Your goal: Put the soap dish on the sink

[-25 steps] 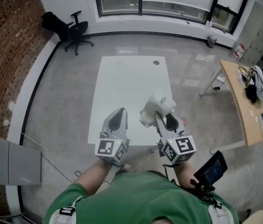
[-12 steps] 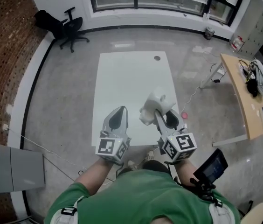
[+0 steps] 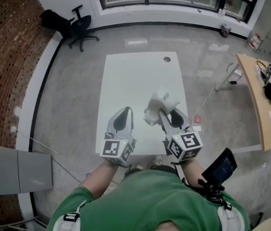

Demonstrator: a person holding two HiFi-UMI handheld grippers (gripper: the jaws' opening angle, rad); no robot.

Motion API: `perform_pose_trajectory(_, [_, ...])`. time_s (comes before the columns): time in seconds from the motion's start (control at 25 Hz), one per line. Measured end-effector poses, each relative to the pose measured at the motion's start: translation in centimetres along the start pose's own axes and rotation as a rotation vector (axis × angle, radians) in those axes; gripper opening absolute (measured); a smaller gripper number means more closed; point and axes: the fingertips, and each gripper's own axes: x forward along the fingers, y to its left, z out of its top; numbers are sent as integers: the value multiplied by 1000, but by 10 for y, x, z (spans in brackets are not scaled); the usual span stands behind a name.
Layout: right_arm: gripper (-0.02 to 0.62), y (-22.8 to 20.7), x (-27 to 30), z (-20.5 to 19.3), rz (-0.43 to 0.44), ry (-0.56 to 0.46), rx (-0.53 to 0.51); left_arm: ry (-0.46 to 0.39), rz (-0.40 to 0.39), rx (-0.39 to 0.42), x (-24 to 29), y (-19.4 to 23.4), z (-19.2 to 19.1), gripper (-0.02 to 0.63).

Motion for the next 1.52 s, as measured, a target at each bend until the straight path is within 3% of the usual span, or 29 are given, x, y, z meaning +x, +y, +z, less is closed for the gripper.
perform_pose_trajectory(0.4, [133,-31,29,-41,45,122,63,113,82,18,24,8,-35,6])
perform_pose_trajectory(1.08, [133,-51,91,-154,37,400,178,328,64,6,32,50,-123,6])
perform_pose_trajectory(1.52, [133,-69,115,-220,48,538,237,399,94,-6,33,62,-163,6])
